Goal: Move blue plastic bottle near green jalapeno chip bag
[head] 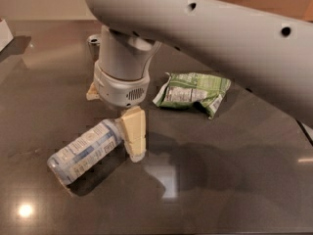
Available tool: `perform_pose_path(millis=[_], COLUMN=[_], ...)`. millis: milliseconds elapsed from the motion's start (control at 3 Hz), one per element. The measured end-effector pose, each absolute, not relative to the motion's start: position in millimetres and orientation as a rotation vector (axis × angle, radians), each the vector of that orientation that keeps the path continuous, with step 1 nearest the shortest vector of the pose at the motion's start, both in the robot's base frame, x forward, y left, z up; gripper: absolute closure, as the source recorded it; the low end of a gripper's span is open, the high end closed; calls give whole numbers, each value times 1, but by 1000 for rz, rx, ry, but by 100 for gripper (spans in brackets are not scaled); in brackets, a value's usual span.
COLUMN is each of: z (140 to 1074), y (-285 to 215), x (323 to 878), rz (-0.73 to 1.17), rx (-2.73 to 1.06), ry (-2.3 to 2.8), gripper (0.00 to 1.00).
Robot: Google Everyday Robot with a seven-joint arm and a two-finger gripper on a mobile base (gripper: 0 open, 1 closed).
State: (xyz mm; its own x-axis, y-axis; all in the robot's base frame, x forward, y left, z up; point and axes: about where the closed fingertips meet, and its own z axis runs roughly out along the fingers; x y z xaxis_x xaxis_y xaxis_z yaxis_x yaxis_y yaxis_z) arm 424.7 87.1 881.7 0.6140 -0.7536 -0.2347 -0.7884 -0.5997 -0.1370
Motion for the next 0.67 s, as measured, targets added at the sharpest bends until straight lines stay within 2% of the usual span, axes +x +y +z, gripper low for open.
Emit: perform_pose_path(millis=[333, 667], z=[861, 843], y=[108, 121], x=[415, 408], rz=[188, 154], rx=[-2716, -2800], ry=[1191, 1139], gripper=[0, 6])
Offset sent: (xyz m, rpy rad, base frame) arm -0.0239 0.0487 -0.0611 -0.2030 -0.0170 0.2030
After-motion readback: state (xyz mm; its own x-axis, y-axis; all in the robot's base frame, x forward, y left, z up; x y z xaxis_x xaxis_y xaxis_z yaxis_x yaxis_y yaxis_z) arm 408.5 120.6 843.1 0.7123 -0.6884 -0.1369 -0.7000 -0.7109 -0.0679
